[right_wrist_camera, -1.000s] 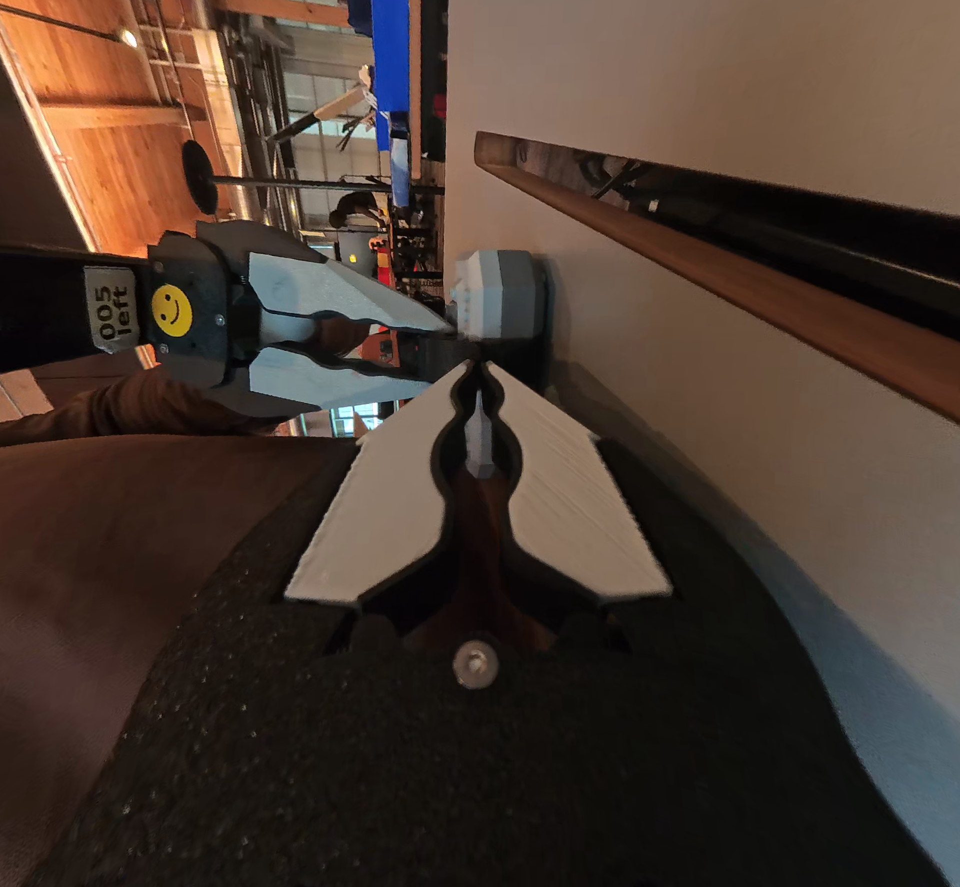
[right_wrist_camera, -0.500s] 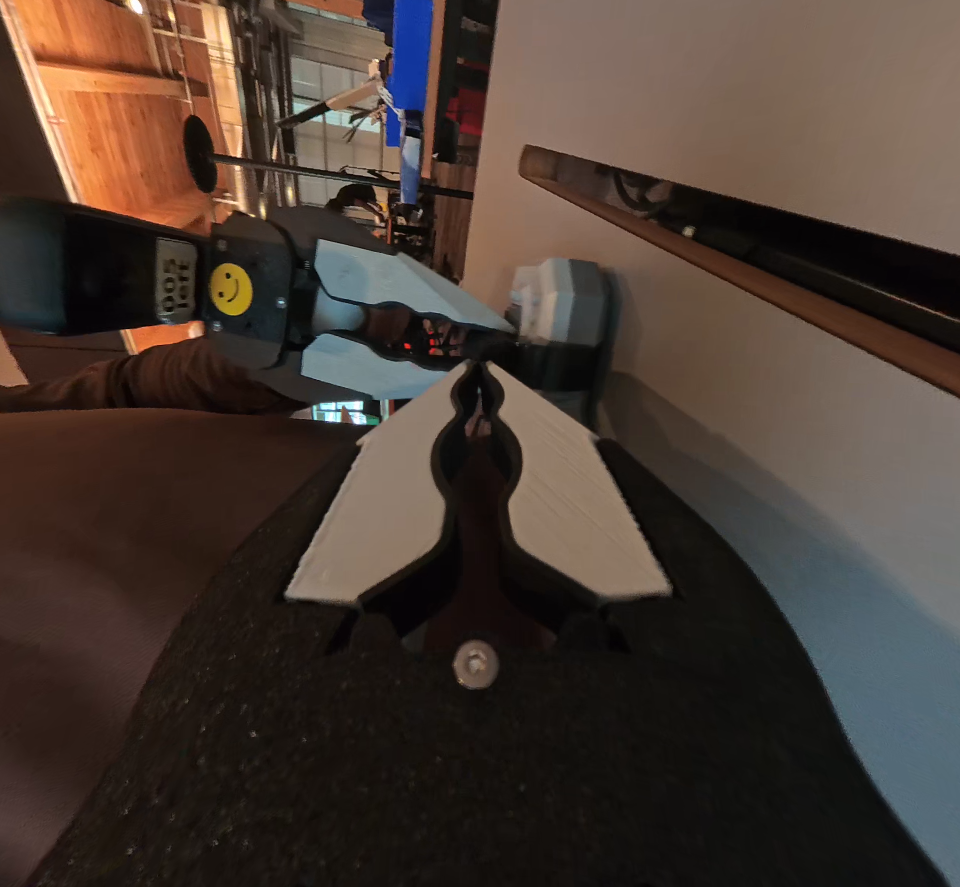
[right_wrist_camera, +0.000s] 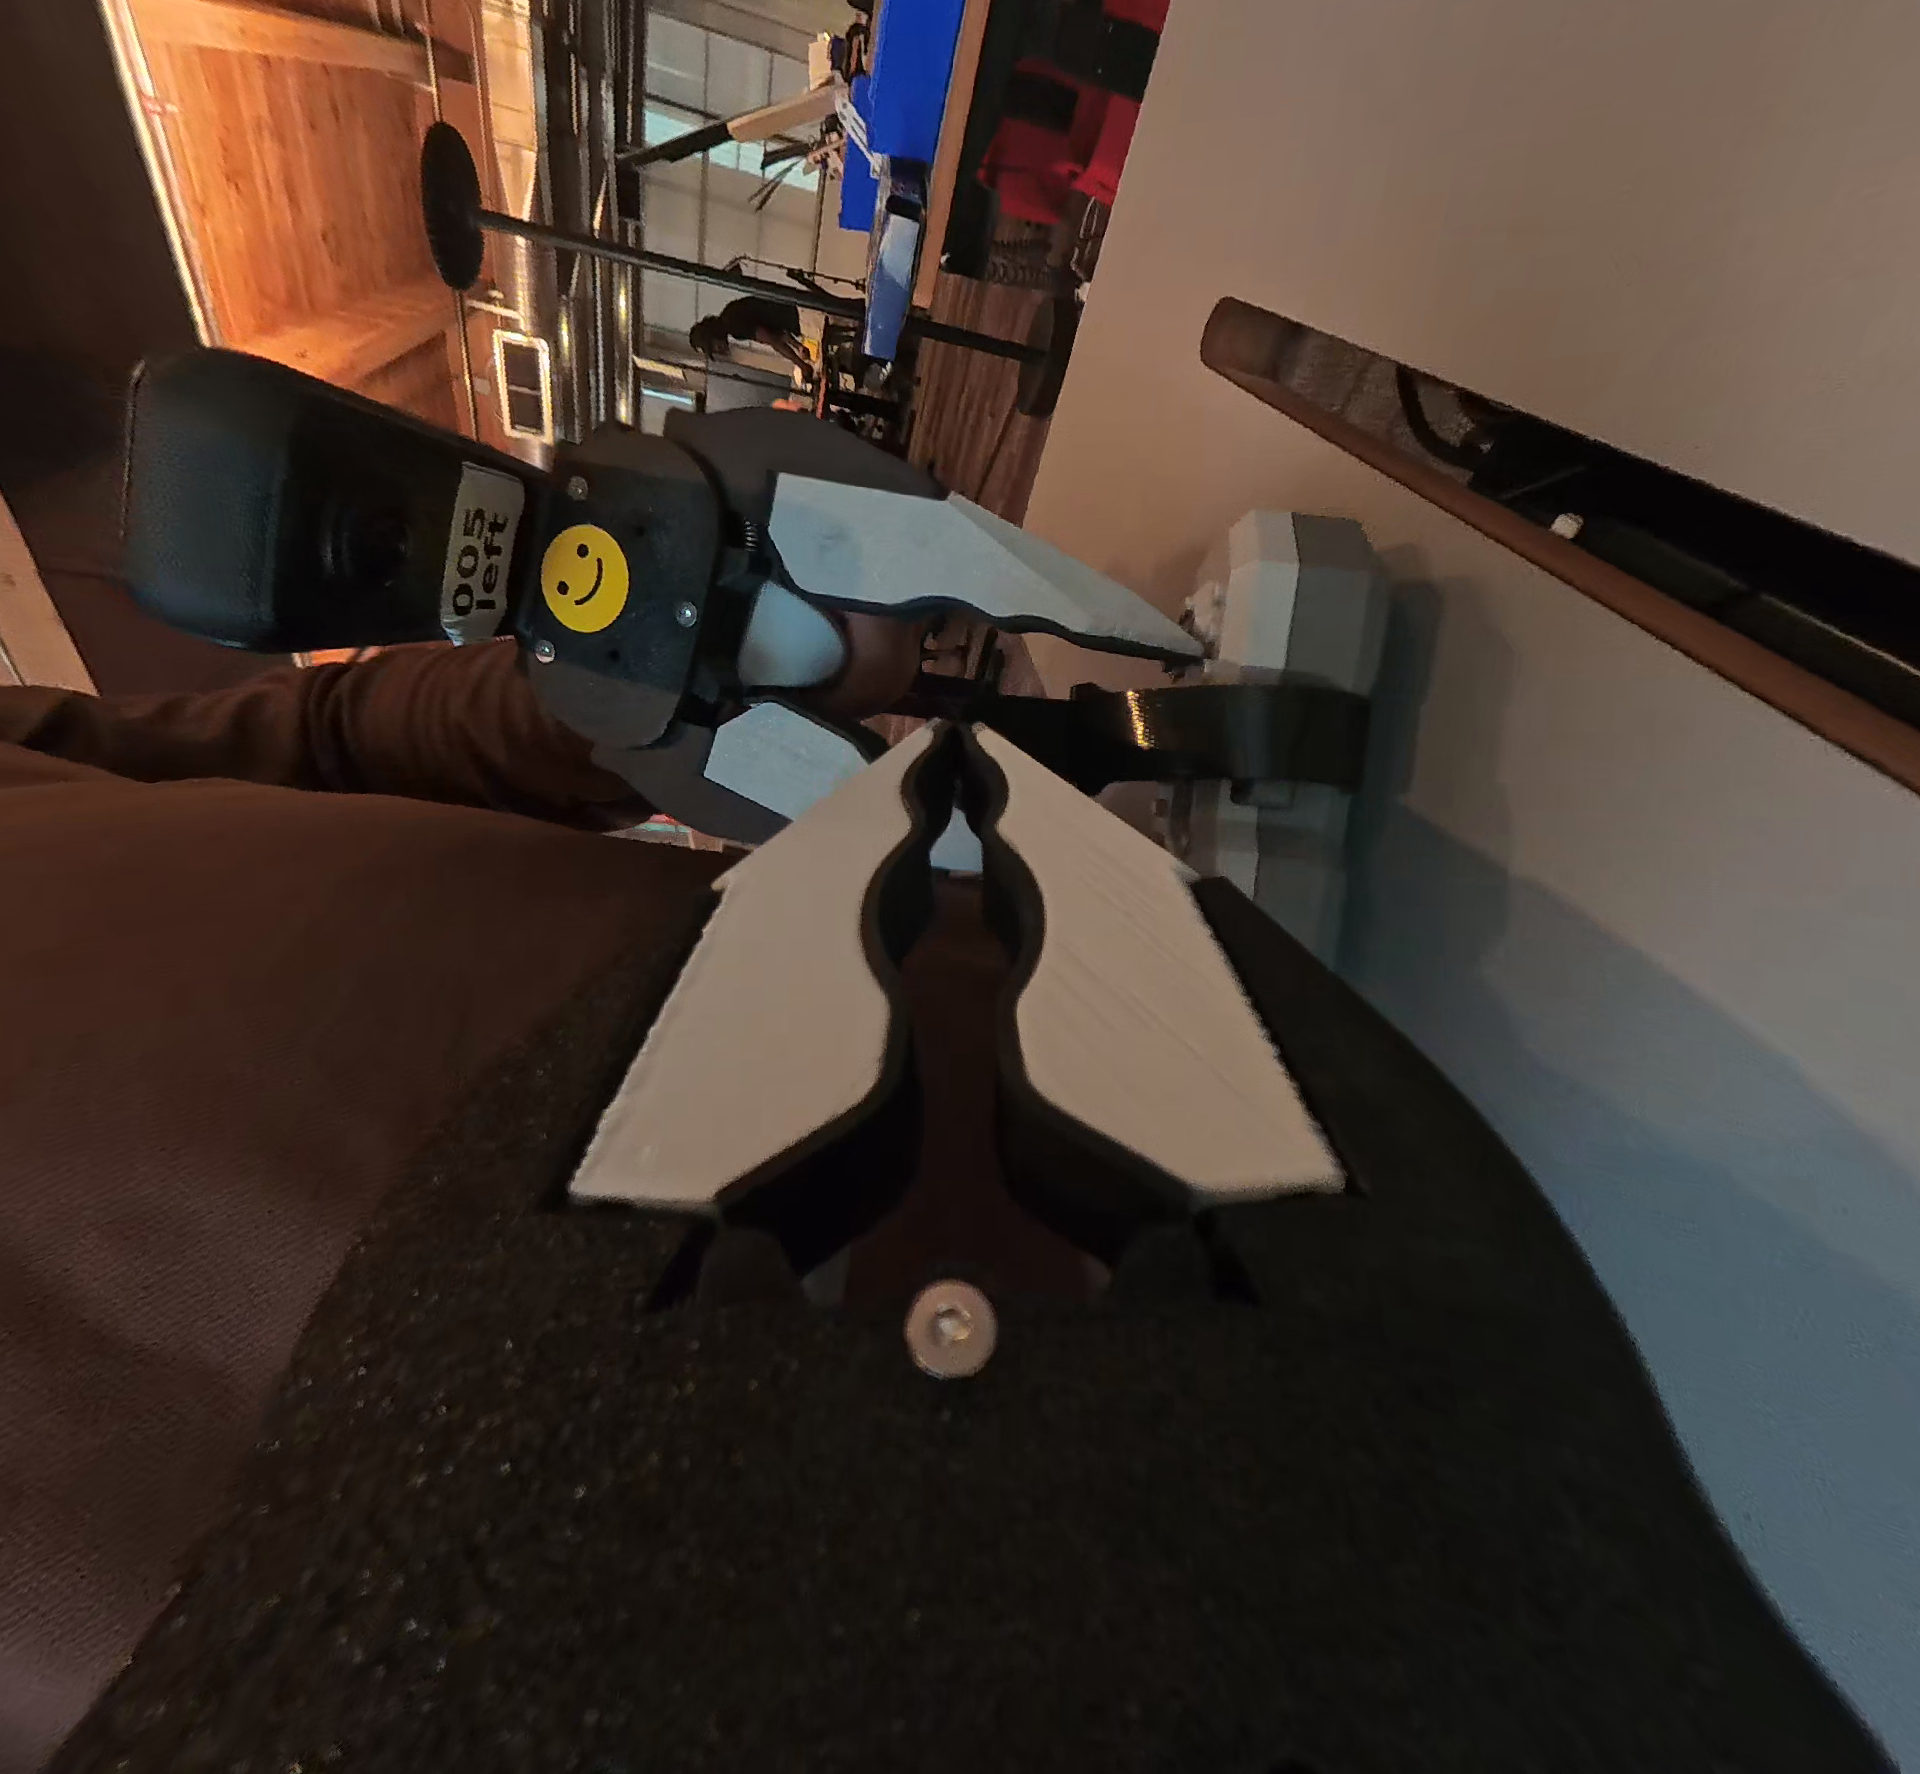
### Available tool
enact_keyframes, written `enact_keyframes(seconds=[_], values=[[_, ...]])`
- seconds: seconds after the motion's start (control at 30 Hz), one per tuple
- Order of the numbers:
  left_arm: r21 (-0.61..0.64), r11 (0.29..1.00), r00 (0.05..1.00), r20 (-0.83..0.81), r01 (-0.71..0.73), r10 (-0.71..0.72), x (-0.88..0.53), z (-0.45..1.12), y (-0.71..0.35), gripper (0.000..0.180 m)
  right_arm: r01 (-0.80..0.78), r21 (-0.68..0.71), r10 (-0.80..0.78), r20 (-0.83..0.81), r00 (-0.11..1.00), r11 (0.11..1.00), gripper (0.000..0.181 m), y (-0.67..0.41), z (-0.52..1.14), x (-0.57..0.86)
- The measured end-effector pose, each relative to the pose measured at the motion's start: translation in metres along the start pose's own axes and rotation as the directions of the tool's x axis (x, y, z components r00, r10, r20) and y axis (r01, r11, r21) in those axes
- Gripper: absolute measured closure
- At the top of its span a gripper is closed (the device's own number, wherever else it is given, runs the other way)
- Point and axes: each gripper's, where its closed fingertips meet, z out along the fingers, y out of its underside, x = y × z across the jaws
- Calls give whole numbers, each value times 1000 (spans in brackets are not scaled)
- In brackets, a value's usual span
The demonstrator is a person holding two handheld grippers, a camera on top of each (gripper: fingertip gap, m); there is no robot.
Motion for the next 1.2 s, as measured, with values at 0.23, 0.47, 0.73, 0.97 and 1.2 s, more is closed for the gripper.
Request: enact_keyframes(seconds=[0.23,0.47,0.73,0.97,1.2], values=[[-7,1000,1000,20,17,-17,3,-6,13,142,25,-8,-25,-53,998,1000,181,-3,0,6],[-18,998,998,17,63,-63,6,-4,26,143,28,-32,-28,-10,1000,999,181,0,0,-3],[-2,1000,999,27,26,-26,3,3,17,158,32,-50,-31,22,999,998,181,2,9,-13],[16,999,1000,0,29,-29,5,6,18,162,58,-22,-60,-101,993,998,181,-3,-10,7],[43,994,995,-24,98,-97,4,6,12,163,257,-69,-264,-381,886,964,171,-12,-33,21]])
